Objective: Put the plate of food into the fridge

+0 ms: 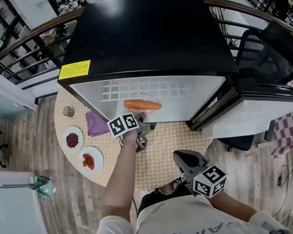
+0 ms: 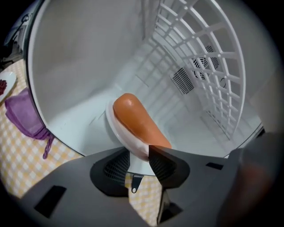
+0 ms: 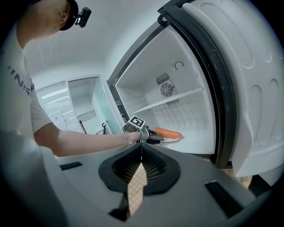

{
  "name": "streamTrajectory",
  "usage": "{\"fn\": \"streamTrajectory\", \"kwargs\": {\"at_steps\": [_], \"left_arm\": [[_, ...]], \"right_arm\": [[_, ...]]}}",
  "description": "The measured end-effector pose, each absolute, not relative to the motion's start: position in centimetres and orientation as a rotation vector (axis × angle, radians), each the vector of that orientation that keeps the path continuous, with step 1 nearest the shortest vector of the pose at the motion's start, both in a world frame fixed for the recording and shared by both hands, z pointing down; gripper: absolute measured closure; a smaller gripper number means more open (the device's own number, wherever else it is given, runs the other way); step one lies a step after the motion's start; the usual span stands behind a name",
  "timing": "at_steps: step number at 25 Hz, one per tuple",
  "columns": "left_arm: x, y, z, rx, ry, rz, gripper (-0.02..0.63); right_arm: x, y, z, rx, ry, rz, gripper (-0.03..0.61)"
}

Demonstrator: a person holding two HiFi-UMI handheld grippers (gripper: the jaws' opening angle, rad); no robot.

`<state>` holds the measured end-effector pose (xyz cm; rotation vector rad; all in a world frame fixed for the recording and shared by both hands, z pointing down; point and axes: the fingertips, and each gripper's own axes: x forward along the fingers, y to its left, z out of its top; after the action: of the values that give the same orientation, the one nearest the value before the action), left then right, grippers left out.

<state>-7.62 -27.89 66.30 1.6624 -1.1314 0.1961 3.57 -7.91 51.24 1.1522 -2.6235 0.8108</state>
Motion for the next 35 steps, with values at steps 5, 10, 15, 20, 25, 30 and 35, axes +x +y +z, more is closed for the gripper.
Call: {"fn": "streamTrajectory", "kwargs": {"at_steps": [5, 10, 15, 20, 25, 30, 35], "left_arm": [[-6.7, -27.6, 65.4, 1.716, -1.008, 0.116, 0.395], [-5.1, -26.1, 65.7, 1.901, -0.979, 0.387, 0.347], [-6.1, -25.2, 67.3, 1.853, -1.044, 0.588, 0.423], [-7.1, -24.6, 67.4, 1.811, -1.046, 0.594, 0.583], [-7.5, -23.1, 64.8, 1.932, -1.096, 0.551, 0.604], [-7.8, -21.3, 59.2, 2.115, -1.18, 0.357, 0.604], [-8.7, -17.9, 53.1, 2.282, -1.274, 0.233, 0.604]], "right_arm": [[3.4, -7.5, 51.5, 1.133, -2.62, 0.82, 0.557], [3.4, -7.3, 51.6, 1.123, -2.617, 0.823, 0.557], [3.6, -7.3, 51.5, 1.131, -2.617, 0.827, 0.557], [3.8, -7.4, 51.6, 1.135, -2.617, 0.834, 0.557], [3.8, -7.5, 51.3, 1.14, -2.626, 0.811, 0.557], [4.0, -7.8, 50.8, 1.165, -2.633, 0.789, 0.557], [4.4, -8.1, 49.8, 1.203, -2.646, 0.735, 0.557]]}}
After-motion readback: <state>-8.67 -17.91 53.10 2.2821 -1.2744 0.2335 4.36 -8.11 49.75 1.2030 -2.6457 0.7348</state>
